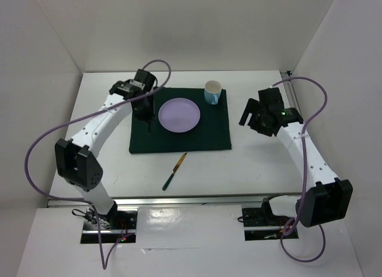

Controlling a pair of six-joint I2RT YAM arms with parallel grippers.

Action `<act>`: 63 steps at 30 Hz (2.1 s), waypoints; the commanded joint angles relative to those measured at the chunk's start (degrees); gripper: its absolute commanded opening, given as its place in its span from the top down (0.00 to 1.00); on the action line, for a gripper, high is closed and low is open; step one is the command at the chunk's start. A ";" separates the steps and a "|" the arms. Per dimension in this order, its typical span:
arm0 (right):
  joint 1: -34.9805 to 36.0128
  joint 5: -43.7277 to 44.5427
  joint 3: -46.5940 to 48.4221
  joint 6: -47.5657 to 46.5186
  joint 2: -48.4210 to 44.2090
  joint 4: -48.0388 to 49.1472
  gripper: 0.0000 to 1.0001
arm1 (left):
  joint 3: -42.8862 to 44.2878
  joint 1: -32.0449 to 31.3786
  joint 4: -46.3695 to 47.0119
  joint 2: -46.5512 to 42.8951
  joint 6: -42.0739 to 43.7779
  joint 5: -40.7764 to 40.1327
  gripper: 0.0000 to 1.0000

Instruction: Set the dinner table for one person

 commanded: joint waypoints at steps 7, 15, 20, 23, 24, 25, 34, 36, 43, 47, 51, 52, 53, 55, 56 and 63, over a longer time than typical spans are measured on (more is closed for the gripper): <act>20.57 0.80 -0.35 11.12 4.15 0.52 0.00 | 13.06 10.23 -0.07 20.21 7.53 -1.95 1.00; 39.29 2.71 -1.59 26.58 12.66 7.56 0.08 | 16.76 11.46 3.00 31.03 7.53 -0.45 1.00; 47.29 3.42 4.55 33.27 23.73 8.35 0.16 | 17.38 10.94 2.21 34.45 7.61 -2.12 1.00; 49.32 2.90 7.80 34.68 28.74 8.18 0.17 | 15.19 10.41 2.74 33.94 6.48 -2.65 0.95; 49.85 2.89 8.43 35.21 29.63 8.18 0.17 | 14.66 10.41 2.74 33.93 6.47 -2.65 0.84; 49.85 2.89 8.43 35.73 30.42 7.65 0.17 | 14.65 10.41 2.74 33.41 6.47 -3.26 0.80; 52.40 0.43 11.06 37.85 36.93 9.58 0.20 | 13.42 9.36 0.64 25.68 5.16 -3.27 0.08; 53.02 1.14 13.26 37.85 39.30 9.06 0.22 | 13.95 9.36 -0.94 21.56 3.93 -3.79 0.08; 54.77 3.42 19.41 42.14 46.76 1.34 0.43 | 14.56 9.36 -2.00 9.26 2.17 -4.50 0.08; 54.77 3.42 20.12 45.49 47.83 -1.40 0.58 | 15.09 10.58 -2.62 6.34 2.78 -3.89 0.08; 54.77 5.61 15.93 50.15 42.68 -3.42 0.84 | 15.09 11.20 -3.23 4.06 3.48 -2.22 0.09; 54.77 6.23 14.69 50.85 40.65 -3.43 0.88 | 15.61 11.20 -3.24 4.05 4.09 -2.21 0.09; 54.77 7.19 13.37 51.47 36.10 -4.03 0.89 | 15.62 11.20 -3.85 3.53 4.10 -1.52 0.09; 54.77 9.12 9.85 52.00 31.59 -4.82 0.92 | 16.41 11.20 -4.37 2.83 4.63 -0.37 0.09; 53.99 9.83 9.32 50.78 27.66 -7.01 0.92 | 16.41 11.20 -4.38 2.82 5.24 0.33 0.09; 45.22 11.52 12.12 21.87 18.04 -6.18 0.97 | 16.42 11.73 -4.38 0.18 5.24 3.76 0.10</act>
